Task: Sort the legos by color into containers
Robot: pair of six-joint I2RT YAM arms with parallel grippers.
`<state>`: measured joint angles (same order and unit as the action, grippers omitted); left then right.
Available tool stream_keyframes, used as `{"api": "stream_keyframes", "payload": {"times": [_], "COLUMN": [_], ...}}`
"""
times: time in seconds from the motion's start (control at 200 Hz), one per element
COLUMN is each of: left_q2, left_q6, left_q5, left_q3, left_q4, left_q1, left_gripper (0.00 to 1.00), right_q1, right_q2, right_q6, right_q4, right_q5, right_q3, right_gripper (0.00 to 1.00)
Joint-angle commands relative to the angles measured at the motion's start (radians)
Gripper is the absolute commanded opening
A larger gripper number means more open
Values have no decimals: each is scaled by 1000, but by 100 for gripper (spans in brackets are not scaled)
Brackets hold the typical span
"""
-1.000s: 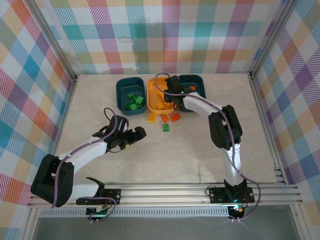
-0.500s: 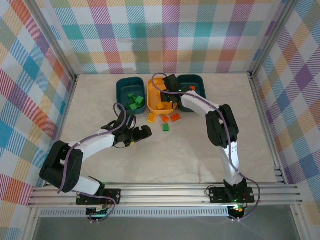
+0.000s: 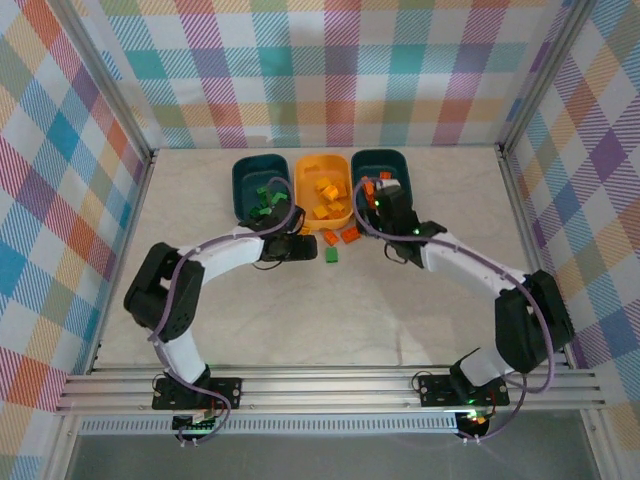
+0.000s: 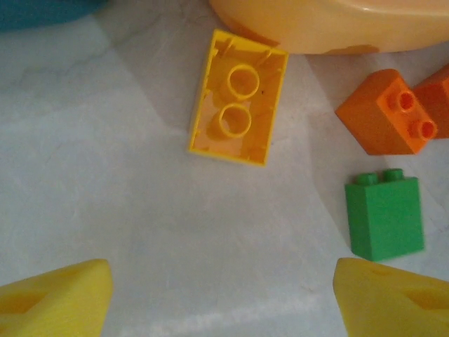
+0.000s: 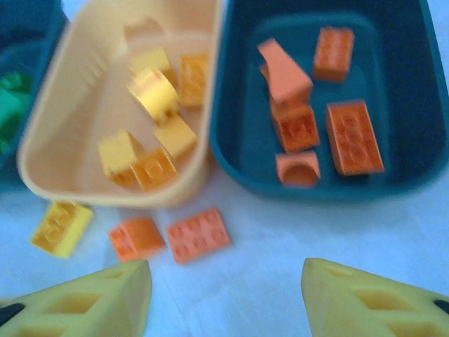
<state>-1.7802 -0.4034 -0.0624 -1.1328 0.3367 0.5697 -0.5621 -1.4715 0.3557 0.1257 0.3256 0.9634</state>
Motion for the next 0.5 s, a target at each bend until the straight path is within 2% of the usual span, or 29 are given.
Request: {"api": "stream_keyframes", "payload": {"times": [0.0, 0.165, 0.36, 0.495], "left_q2": [-54, -129, -197, -233], "left_q6": [77, 90, 150, 166], "left_q5": [-118, -245, -207, -182], "left_q3": [-40, -77, -105, -130], "left_q4": [-27, -95, -167, -180], "left_q1": [16, 22, 22, 22], "left_gripper": [83, 81, 78, 70], "right_q1": [3, 3, 7, 7], "right_q2": [35, 24, -16, -34], "right_q6": [40, 106, 144, 144], "right_q4": [-128, -252, -298, -298], "right_q5": [39, 70, 93, 99], "right_q3": [-135, -245, -266, -255], "right_gripper": [59, 54, 54, 54]}}
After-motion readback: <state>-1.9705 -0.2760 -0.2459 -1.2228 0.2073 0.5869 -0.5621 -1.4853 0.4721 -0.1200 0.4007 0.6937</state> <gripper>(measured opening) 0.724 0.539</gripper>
